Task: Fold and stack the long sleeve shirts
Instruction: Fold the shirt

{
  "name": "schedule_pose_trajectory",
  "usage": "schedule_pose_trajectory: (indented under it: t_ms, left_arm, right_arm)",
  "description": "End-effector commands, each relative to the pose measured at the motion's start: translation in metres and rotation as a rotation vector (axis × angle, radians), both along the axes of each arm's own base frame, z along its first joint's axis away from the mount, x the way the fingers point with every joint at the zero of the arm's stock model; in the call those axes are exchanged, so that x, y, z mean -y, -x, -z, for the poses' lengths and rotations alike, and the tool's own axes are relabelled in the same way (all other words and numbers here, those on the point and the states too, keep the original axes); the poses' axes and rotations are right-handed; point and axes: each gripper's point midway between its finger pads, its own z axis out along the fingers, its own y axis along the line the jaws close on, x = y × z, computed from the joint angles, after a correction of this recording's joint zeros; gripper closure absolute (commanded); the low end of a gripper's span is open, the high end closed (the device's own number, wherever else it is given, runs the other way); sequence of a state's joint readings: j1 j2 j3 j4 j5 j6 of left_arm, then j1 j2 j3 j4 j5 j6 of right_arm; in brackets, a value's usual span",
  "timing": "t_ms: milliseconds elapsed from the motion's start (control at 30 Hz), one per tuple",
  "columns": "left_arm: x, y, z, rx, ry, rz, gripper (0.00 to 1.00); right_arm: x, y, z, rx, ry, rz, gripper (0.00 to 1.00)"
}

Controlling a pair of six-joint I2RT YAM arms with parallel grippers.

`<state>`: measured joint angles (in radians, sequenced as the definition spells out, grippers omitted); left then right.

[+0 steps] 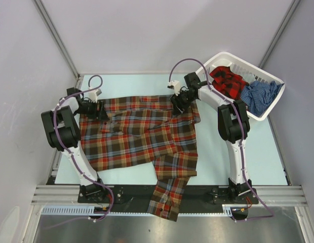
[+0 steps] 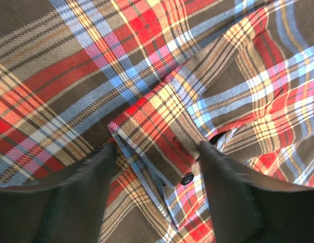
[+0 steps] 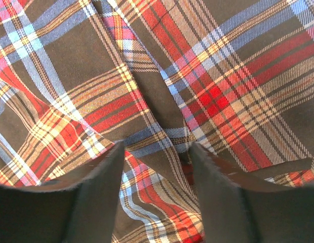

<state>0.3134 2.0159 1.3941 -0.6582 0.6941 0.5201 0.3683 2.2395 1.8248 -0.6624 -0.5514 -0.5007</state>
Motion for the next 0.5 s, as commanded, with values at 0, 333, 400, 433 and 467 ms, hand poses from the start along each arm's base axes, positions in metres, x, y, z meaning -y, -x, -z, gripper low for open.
schedule_pose_trajectory:
  t_ms: [0,333,400,433,467]
  left_arm:
    - [0.013,-0.010,-0.015,0.033,0.084,0.004,0.35]
    - [0.015,-0.012,-0.062,0.153,0.067,0.020,0.88]
    - [0.018,-0.012,-0.073,0.177,0.073,0.026,0.97]
    - [0.018,-0.012,-0.082,0.198,0.071,0.027,1.00]
    - [0.020,-0.012,-0.086,0.209,0.077,0.034,1.00]
  right_arm:
    - [-0.006,-0.005,-0.009,0.012,-0.022,-0.011,0.44]
    - [-0.003,-0.009,-0.016,0.041,-0.017,-0.012,0.70]
    - [-0.003,-0.010,-0.017,0.047,-0.021,-0.011,0.73]
    - [-0.002,-0.011,-0.018,0.049,-0.022,-0.011,0.75]
    - [-0.003,-0.012,-0.021,0.056,-0.025,-0.013,0.76]
